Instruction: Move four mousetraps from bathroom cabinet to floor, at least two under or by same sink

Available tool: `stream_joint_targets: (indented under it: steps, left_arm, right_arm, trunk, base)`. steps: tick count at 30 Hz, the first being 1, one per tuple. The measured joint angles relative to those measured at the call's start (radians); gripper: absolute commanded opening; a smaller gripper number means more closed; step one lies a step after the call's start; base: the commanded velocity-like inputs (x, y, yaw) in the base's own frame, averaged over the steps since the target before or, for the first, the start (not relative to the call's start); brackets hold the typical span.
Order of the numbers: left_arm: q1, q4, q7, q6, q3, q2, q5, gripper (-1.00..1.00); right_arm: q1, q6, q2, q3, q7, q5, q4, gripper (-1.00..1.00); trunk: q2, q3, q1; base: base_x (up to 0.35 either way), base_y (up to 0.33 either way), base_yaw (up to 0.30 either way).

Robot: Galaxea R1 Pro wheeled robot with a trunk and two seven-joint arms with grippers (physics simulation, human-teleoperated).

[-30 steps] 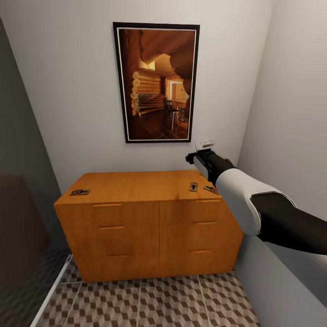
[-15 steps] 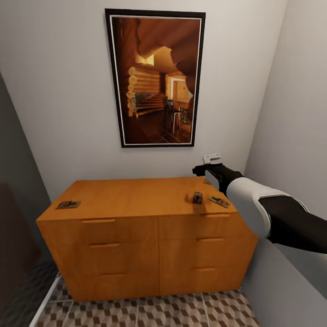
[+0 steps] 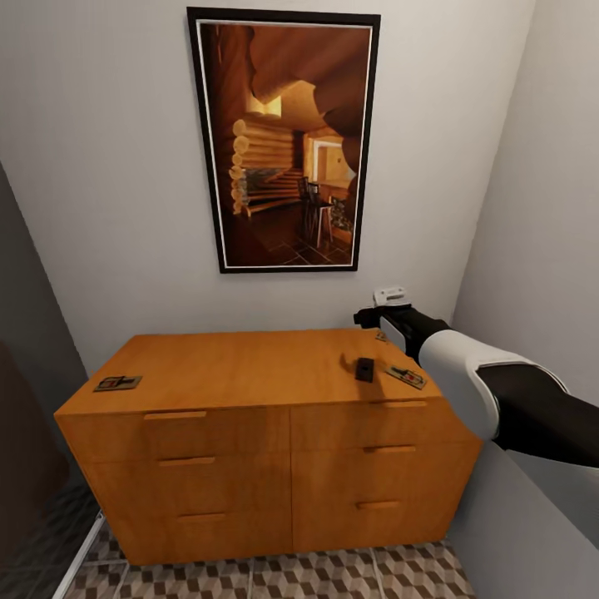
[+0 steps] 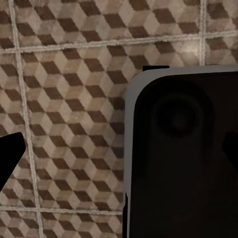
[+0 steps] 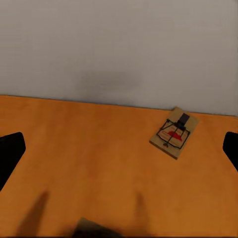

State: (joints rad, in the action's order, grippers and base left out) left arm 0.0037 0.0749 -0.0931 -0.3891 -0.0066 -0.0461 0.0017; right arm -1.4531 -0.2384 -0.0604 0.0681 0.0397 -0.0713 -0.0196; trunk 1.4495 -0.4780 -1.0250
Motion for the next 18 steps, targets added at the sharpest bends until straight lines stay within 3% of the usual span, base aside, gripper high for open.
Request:
stream_joint_targets:
  steps: [6,10,18]
  left_arm:
    - [0.000,0.000,-0.001,0.000,0.000,0.000,0.000,1.00]
    - [0.000,0.000,-0.001,0.000,0.000,0.000,0.000,1.00]
    - [0.000,0.000,0.000,0.000,0.000,0.000,0.000,1.00]
  right_arm:
    - [0.024,0.007,0.018,0.000,0.000,0.000,0.000,1.00]
    - [0.041,0.014,0.047,-0.001,-0.004,0.001,0.000,1.00]
    - [0.058,0.034,0.065,-0.001,-0.006,0.002,-0.001,1.00]
  trunk:
    - [0.000,0.000,0.000]
    - [0.000,0.000,0.000]
    - [0.000,0.000,0.000]
  base:
    - [0.002,0.000,0.000]
    - [0.000,0.000,0.000]
    - [0.000,0.000,0.000]
